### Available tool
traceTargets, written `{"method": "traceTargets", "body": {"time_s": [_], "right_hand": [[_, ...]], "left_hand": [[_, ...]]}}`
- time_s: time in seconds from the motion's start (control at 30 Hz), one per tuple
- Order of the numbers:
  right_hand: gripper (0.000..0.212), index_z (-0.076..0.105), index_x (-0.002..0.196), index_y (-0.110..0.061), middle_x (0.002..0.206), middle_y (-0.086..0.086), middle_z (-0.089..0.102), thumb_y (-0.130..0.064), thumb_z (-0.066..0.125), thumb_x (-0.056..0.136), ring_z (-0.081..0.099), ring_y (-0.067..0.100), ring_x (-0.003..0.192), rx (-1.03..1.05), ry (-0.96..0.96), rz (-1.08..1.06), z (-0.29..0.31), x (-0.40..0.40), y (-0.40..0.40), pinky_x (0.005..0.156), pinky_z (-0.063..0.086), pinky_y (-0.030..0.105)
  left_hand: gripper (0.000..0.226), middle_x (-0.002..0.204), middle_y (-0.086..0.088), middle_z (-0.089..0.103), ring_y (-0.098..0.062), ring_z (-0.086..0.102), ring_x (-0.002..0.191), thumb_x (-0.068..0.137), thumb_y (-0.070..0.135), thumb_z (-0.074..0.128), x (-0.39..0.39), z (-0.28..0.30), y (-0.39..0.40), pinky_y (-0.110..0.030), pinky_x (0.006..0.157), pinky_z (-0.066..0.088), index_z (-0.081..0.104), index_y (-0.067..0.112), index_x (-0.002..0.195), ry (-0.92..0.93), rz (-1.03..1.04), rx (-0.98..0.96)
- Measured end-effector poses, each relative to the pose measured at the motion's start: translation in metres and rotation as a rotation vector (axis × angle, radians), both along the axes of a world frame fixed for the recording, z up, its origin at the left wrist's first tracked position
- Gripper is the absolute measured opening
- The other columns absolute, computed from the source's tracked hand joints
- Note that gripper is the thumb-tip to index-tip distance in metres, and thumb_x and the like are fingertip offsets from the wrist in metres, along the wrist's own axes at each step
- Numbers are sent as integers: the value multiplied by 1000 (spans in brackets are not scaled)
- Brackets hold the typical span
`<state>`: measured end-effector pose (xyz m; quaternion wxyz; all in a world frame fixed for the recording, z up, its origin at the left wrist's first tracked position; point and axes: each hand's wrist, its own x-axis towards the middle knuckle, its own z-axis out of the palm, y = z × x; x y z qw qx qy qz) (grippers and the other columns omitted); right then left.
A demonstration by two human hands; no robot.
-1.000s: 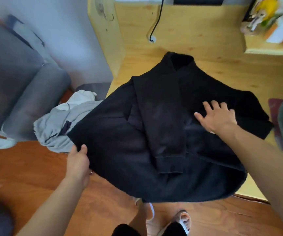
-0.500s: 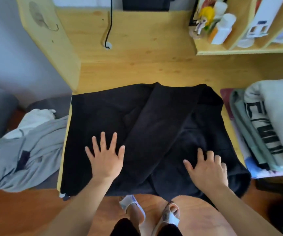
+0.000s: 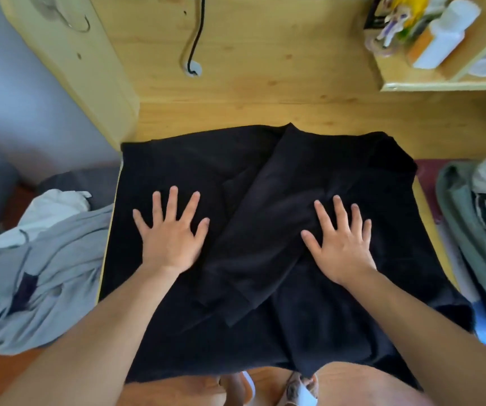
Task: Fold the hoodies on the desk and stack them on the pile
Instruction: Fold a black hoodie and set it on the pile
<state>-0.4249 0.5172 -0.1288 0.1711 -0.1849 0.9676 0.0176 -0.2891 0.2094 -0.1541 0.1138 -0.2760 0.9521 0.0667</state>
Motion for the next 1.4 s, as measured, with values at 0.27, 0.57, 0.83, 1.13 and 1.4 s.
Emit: {"method": "traceTargets", "body": {"time_s": [0.27,0.57,0.83,1.13,1.4], "right_hand": [[66,17,161,-28,169,10,5,-57,30,104,3,34,155,-135,114,89,41,-57,-40,125,5,55],[75,48,147,-13,149,15,45,-61,49,90,43,38,137,-148,151,446,34,125,117,117,26,58],[109,34,157,-25,146,12,43,-66,79,67,43,38,127,109,29,256,16,112,126,102,39,57],[114,-12,160,-27,160,12,24,-24,73,84,32,35,133,216,49,415,25,121,139,102,38,49],[114,0,162,-16,145,9,35,-16,77,78,47,27,123,301,-39,570,41,127,173,102,45,36]], "left_hand": [[61,172,-9,3,-38,-4,157,106,54,26,-55,40,-14,-63,124,3,12,37,163,79,-47,15],[74,160,-15,35,-39,30,149,85,65,51,203,35,94,-58,121,21,50,30,150,-7,-266,122],[60,134,-9,50,-30,55,119,89,33,77,186,51,131,-46,102,50,43,18,137,601,1502,756],[29,103,-19,64,-30,66,92,106,14,51,155,80,142,-40,76,57,50,4,132,536,1607,1228],[31,117,-14,63,-31,64,105,105,13,51,203,103,187,-47,95,52,48,12,136,850,1597,1339]]}}
